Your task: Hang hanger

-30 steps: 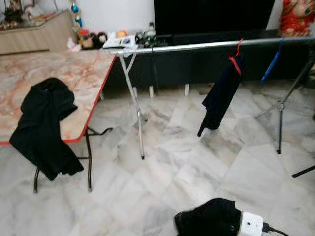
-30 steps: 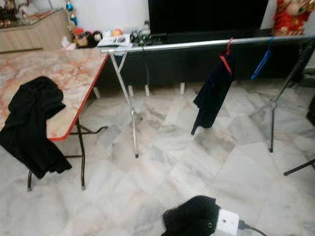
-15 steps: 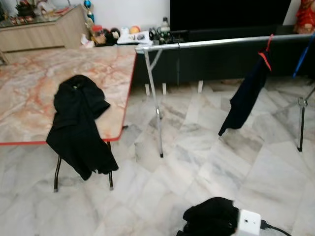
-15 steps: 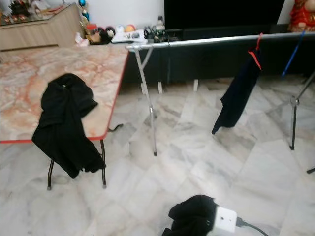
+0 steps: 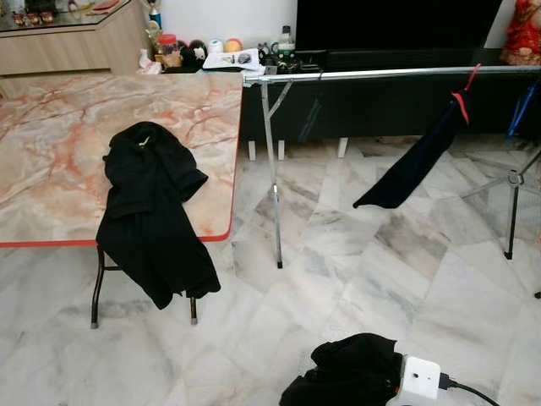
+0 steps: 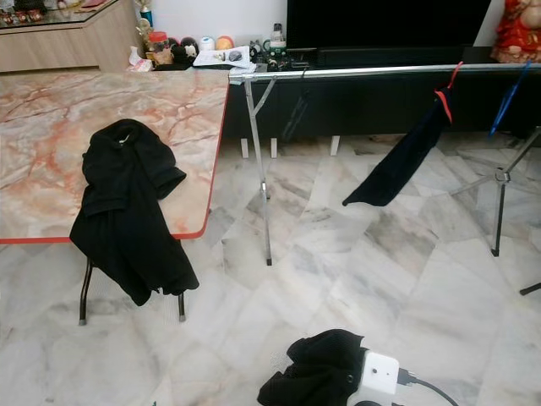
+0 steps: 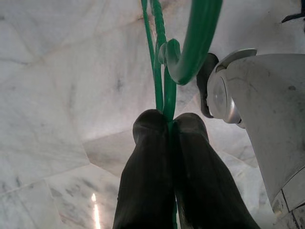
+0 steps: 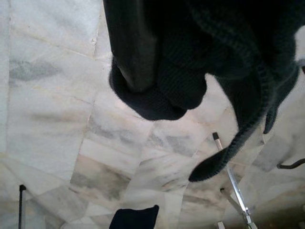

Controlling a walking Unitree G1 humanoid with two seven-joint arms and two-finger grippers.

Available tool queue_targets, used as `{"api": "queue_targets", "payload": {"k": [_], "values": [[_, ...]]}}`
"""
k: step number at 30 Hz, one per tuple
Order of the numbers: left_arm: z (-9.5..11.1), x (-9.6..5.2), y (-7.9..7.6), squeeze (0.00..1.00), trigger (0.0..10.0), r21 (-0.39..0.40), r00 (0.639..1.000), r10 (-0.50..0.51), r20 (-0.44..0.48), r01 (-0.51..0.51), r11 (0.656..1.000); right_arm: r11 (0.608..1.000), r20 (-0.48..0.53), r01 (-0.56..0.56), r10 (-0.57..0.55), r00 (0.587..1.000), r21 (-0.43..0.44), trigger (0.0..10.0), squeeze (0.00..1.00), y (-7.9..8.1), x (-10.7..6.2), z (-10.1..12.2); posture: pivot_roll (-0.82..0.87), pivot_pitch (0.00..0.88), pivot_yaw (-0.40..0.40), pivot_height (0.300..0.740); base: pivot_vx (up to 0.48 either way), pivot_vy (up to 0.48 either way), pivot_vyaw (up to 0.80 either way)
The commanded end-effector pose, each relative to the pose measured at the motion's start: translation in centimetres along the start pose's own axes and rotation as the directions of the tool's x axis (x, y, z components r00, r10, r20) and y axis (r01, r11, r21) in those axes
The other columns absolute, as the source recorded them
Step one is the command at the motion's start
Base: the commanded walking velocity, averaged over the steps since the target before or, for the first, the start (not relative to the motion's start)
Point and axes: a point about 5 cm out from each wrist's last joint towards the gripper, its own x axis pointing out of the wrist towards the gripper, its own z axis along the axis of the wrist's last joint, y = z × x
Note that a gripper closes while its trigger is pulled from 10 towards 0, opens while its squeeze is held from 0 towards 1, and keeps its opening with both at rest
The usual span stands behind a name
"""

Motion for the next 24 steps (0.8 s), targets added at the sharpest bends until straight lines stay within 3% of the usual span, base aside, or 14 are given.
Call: {"api": "queue_targets", "payload": {"k": [1,24], "values": [[-1.03,-0.12,-0.06,0.0,10.0,-0.009,0.999,-0.008,-0.035,0.008,1.0,1.0,-0.003,-0.005,0.005,1.0,0.006,10.0,0.0,0.29,-0.08,-0.1,0.07,0.078,0.046,0.74,0.0,0.454,0.0],[-1.07,-0.14,0.08,0.0,10.0,-0.005,0.999,-0.006,-0.035,0.006,1.0,1.0,-0.003,-0.006,0.006,1.0,0.011,10.0,0.0,0.46,0.06,0.03,0.08,0.072,0.049,0.74,0.0,0.455,0.0]]}}
